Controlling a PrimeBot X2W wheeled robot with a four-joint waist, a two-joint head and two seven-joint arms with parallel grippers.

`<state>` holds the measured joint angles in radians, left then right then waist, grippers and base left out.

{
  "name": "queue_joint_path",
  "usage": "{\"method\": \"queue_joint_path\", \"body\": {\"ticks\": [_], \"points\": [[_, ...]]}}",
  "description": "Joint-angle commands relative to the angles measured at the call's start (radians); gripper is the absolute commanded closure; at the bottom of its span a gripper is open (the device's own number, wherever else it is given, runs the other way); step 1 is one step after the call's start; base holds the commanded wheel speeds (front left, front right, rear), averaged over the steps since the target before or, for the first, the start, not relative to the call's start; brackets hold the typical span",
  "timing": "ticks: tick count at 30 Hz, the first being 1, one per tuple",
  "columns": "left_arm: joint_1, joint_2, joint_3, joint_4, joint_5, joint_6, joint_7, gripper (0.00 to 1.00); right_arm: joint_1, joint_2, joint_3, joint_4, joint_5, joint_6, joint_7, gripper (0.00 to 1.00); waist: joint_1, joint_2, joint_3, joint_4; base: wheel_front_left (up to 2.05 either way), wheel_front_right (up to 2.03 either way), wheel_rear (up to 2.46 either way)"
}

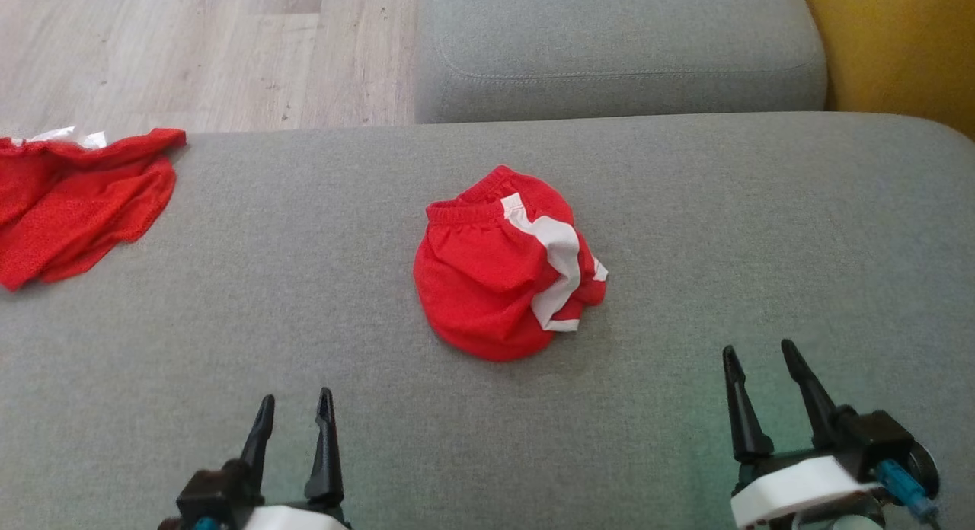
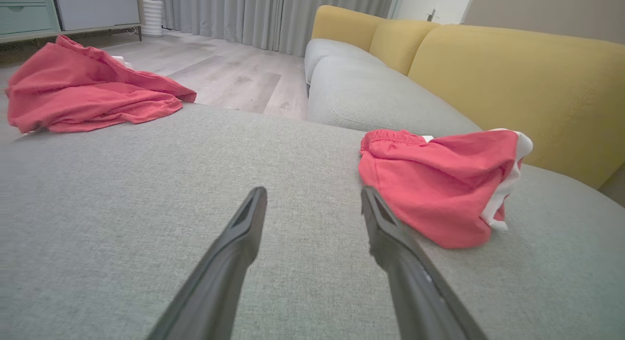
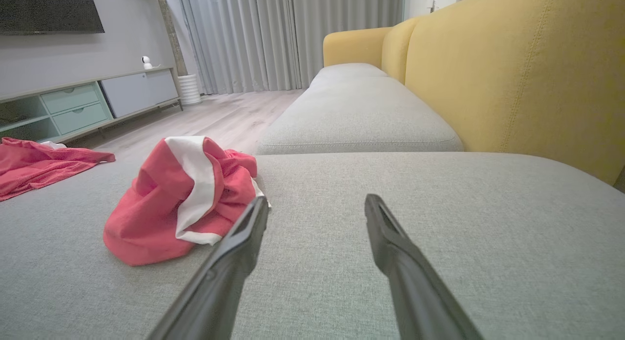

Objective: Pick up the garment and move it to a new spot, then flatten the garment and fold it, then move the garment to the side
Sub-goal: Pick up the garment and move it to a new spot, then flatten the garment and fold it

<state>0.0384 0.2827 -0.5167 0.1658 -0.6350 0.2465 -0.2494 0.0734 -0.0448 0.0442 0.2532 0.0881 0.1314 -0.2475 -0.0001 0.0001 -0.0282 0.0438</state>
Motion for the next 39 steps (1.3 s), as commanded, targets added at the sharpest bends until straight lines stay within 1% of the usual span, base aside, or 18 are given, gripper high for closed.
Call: {"method": "queue_joint_path", "body": {"ticks": [1, 19, 26, 32, 36, 39], "points": [[-0.03, 0.013, 0.041, -0.024, 0.014, 0.002, -0.012, 0.0, -0.019, -0.005, 0.027, -0.025, 0.009, -0.001, -0.009, 0.0, 0.0001, -0.0001, 0.0, -0.001, 0.0, 0.0, 0.0], [-0.037, -0.011, 0.054, 0.01, 0.028, -0.009, -0.012, 0.0, -0.034, -0.005, 0.033, 0.003, 0.011, -0.001, -0.013, 0.0, 0.0001, -0.0001, 0.006, 0.005, 0.0, 0.0, 0.0], [-0.046, -0.014, 0.044, 0.007, 0.03, -0.007, -0.007, 0.0, -0.069, -0.005, 0.073, 0.02, -0.014, -0.001, -0.001, 0.0, 0.0001, -0.0001, 0.023, 0.021, 0.0, 0.0, 0.0], [-0.073, -0.021, 0.036, -0.002, 0.038, -0.011, -0.007, 0.0, -0.164, -0.005, 0.151, 0.08, -0.072, -0.001, 0.059, 0.0, 0.0001, -0.0001, 0.067, 0.05, 0.0, 0.0, 0.0], [-0.1, -0.033, 0.026, -0.011, 0.049, -0.017, -0.008, 0.0, -0.262, -0.005, 0.214, 0.18, -0.119, -0.001, 0.116, 0.0, 0.0001, -0.0001, 0.111, 0.089, 0.0, 0.0, 0.0], [-0.119, -0.047, 0.018, -0.01, 0.055, -0.022, -0.009, 0.0, -0.326, -0.005, 0.237, 0.262, -0.152, -0.001, 0.135, 0.0, 0.0001, -0.0001, 0.142, 0.124, 0.0, 0.0, 0.0]]}}
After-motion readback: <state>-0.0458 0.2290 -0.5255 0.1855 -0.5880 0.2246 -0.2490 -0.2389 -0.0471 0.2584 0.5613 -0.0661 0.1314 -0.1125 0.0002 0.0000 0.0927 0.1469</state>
